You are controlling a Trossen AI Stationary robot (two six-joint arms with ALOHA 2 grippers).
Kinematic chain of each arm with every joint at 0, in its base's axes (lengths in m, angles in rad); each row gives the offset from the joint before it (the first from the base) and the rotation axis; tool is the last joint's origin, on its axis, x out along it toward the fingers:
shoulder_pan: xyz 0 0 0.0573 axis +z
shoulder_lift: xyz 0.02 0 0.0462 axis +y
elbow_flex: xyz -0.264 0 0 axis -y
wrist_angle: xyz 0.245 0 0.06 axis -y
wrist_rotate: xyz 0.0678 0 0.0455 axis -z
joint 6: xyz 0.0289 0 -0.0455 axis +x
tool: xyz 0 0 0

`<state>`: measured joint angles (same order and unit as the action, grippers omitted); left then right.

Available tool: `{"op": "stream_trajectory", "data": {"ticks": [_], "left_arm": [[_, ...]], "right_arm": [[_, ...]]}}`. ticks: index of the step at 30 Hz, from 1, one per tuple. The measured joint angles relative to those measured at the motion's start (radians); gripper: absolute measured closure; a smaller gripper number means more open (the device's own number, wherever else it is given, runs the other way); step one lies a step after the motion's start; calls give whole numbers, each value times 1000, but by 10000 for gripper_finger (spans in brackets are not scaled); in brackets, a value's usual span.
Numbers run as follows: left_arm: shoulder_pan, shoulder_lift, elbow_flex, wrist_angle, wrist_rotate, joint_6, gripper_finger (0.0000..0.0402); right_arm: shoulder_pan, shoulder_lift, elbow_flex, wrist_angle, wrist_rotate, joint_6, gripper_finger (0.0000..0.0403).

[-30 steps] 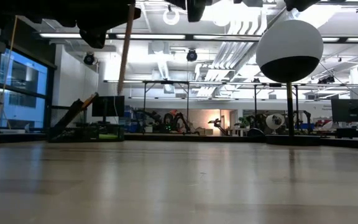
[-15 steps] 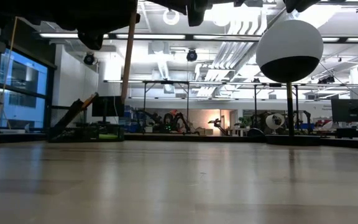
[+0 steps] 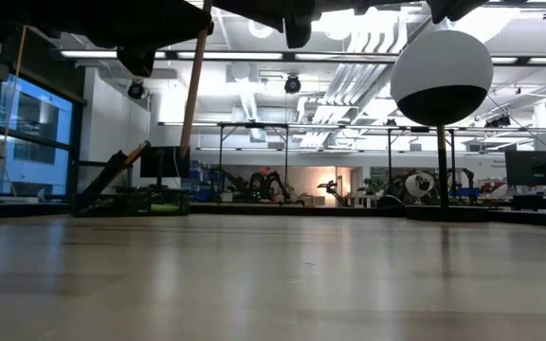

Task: Pick and place office supplies into organizer
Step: Put the pink pencil into the black desk organizer

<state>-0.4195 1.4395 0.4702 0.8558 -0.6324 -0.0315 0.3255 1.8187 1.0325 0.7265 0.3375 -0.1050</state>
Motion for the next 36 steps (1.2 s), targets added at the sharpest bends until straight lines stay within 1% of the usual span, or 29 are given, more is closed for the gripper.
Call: {"op": "stream_trajectory", "data": {"ticks": [4,7,10,12,13,18,20,24,27,32,36], "left_arm": [[0,-3,0,-1,-9,0,395],[1,-41,0,-41,-16,25,397],[6,-119,0,-167,-65,41,399],[36,-184,0,-260,-62,49,399],[59,-218,0,-302,-36,48,399],[226,-378,0,-476,186,50,400],[295,-434,0,-541,227,60,400],[431,-550,0,-700,265,67,400],[535,-638,0,-780,289,85,401],[717,-742,0,-833,310,111,401],[841,-760,0,-856,306,154,401]], "right_arm": [[6,0,0,-21,18,0,312],[23,0,0,-65,56,1,292],[53,-4,-1,-106,116,1,280],[76,-6,-1,-102,161,-4,276],[89,-6,-1,-94,183,-13,275],[140,-7,-1,-74,255,-49,275],[156,-7,-1,-74,280,-52,275],[174,-7,-1,-80,307,-57,275],[176,-7,-1,-79,309,-61,275],[175,-7,-1,-82,309,-60,275],[175,-7,-1,-83,297,-60,275]]}}
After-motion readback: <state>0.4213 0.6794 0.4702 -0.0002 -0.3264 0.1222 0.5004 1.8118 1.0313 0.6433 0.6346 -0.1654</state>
